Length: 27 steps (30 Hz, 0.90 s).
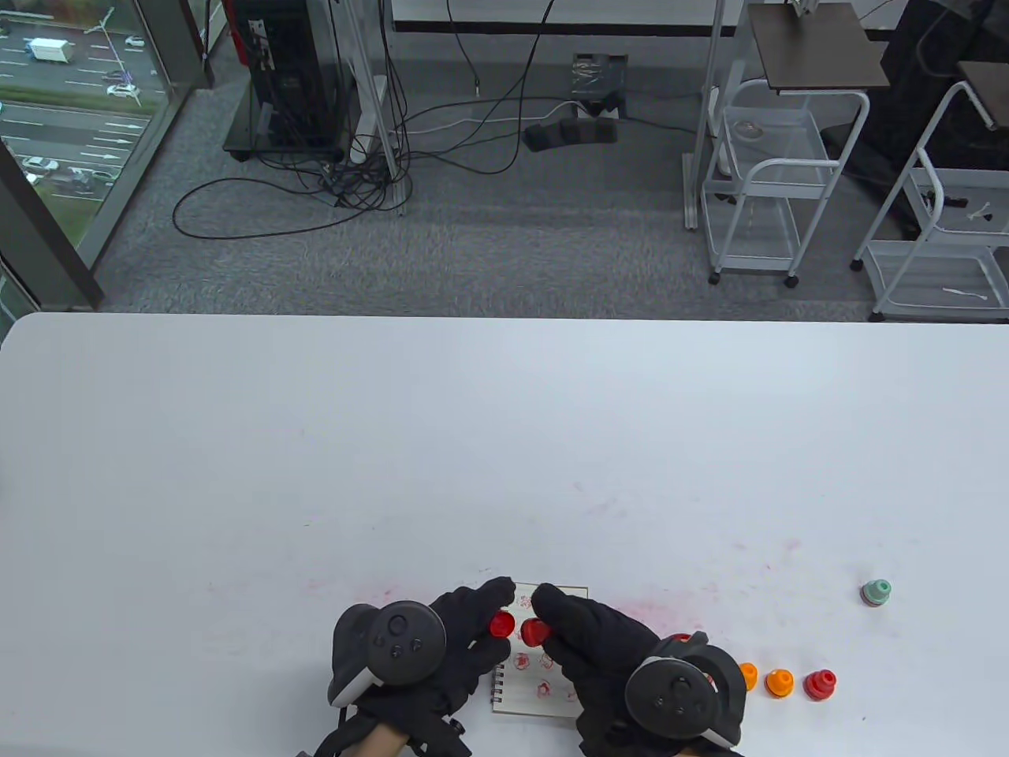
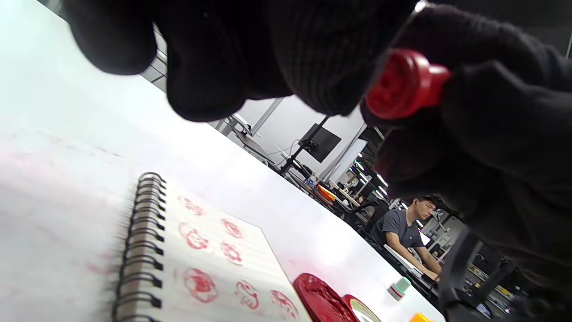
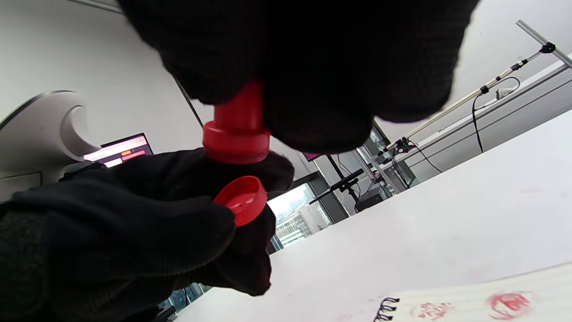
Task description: Stamp reward stamp onto notebook
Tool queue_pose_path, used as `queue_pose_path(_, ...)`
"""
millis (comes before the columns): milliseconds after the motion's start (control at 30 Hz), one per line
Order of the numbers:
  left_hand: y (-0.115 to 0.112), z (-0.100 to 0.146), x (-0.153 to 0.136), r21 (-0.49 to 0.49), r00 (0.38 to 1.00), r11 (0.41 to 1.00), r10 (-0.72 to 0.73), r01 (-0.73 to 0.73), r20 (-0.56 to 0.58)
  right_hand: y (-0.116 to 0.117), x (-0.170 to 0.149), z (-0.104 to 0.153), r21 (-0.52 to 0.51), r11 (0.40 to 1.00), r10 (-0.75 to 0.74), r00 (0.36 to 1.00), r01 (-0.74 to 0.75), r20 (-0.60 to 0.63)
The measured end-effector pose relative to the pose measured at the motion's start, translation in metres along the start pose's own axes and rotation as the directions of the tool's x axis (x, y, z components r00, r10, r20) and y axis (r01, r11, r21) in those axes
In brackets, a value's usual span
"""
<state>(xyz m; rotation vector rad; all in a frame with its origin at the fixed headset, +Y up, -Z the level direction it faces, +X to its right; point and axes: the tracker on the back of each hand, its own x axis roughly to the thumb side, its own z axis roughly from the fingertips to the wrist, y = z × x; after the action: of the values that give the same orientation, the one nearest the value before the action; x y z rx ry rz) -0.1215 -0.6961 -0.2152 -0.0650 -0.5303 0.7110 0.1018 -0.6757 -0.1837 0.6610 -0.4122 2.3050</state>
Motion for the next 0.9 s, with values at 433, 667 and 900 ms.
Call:
queue_pose_path(433, -0.0034, -0.0008, 0.005, 0.009, 0.998, 1.0, -0.027, 0.027, 0.063, 0.0041, 0.0062, -0.0007, 0.012, 0.999, 0.047, 0.997, -0.048, 0.058)
queue_pose_path(667, -0.0052, -0.0011, 0.0071, -0.021, 0.994, 0.998, -0.063, 0.065, 0.089, 0.0057, 0.0066, -0.0014, 0.034, 0.997, 0.072, 0.995, -0.074, 0.07)
queue_pose_path(900, -0.0054, -0.0015, 0.0087, -0.016, 0.988, 0.992, -0.12, 0.122, 0.095, 0.008, 0.0068, -0.0031, 0.064, 0.995, 0.073, 0.994, -0.078, 0.079)
